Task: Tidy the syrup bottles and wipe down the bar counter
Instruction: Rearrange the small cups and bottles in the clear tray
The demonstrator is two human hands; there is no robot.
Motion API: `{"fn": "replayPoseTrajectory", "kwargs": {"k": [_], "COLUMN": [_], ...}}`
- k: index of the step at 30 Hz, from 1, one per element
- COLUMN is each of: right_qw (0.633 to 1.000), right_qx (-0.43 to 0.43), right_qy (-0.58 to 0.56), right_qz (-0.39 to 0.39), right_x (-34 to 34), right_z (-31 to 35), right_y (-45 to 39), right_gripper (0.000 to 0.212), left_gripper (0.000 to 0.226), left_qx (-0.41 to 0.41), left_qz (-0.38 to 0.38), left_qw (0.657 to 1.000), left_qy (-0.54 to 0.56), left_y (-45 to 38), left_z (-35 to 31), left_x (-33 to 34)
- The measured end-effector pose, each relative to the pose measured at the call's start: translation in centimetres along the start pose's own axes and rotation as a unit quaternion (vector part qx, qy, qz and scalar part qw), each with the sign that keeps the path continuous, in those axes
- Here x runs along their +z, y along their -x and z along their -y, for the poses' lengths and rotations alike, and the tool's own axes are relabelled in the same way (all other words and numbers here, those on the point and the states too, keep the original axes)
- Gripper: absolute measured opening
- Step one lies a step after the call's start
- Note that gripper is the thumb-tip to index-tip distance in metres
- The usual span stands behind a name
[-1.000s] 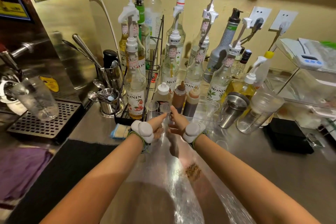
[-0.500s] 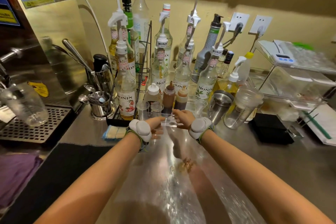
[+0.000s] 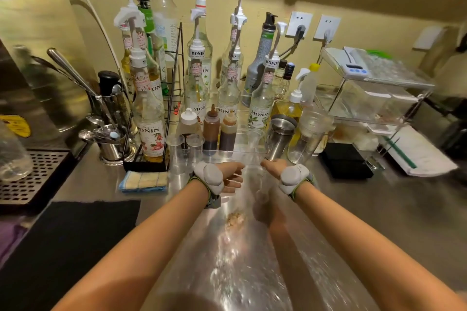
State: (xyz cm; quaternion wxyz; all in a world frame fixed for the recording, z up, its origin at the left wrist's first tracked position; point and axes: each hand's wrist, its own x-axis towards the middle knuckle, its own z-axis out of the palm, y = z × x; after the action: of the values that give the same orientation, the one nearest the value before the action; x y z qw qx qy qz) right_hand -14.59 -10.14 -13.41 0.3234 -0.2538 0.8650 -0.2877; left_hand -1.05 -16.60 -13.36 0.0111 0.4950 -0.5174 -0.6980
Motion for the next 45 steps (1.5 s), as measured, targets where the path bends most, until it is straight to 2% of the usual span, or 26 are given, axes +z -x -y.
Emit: {"fn": "replayPoseTrajectory", "kwargs": {"k": [6,8,12,16,23,25,28,34,36,39,45], "right_qw": [0.999,0.995,0.991,0.99,0.986,0.985,0.984,0.98,0.979,0.972,0.973], "right_qx": [0.025,0.044,0.074,0.063,0.024,0.028,0.039,0.028,0.03,0.031,0.025], "right_qy": [-0.018,-0.071,-0.093,-0.101,-0.128,-0.132,-0.131,-0.143,-0.149,-0.186,-0.186], "right_qz": [0.038,0.052,0.069,0.078,0.107,0.107,0.117,0.136,0.135,0.137,0.135], "right_x": [0.4,0.6,1.0,1.9,3.8,4.7,5.7,7.8,8.7,9.9,12.0], "right_z": [-1.7,-1.7,-0.8,-0.2,1.1,1.8,3.3,4.8,5.3,6.2,6.9], "right_y": [0.0,-0.2,-0.1,-0.5,-1.6,-2.0,-2.1,-2.3,-2.7,-3.0,-3.8], "right_gripper": [0.046,0.056,0.047,0.041,0.051,0.041,0.007,0.023,0.02,0.003,0.005], "left_gripper": [0.024,0.027,0.024,0.021,0.016,0.022,0.024,0.014,0.019,0.02,0.026], "left_qx": [-0.026,-0.026,-0.018,-0.011,-0.007,-0.03,-0.048,0.005,0.008,0.005,0.004], "left_qz": [0.043,0.043,0.035,0.036,0.012,0.014,0.02,-0.024,-0.005,0.01,-0.055], "left_qw": [0.999,0.999,0.999,0.999,0.999,0.999,0.996,0.992,0.99,0.986,0.992], "left_qy": [0.007,0.018,0.027,0.028,0.039,0.041,0.067,0.124,0.141,0.167,0.115], "left_y": [-0.1,-0.5,-1.2,-1.5,-2.0,-2.1,-2.7,-2.8,-2.7,-2.9,-4.1], "left_z": [-0.1,-0.2,0.0,0.5,0.6,0.7,1.1,1.4,1.6,2.1,3.8], "left_x": [1.6,1.9,1.8,1.4,-0.5,-1.4,-3.0,-5.0,-5.7,-6.8,-7.5]}}
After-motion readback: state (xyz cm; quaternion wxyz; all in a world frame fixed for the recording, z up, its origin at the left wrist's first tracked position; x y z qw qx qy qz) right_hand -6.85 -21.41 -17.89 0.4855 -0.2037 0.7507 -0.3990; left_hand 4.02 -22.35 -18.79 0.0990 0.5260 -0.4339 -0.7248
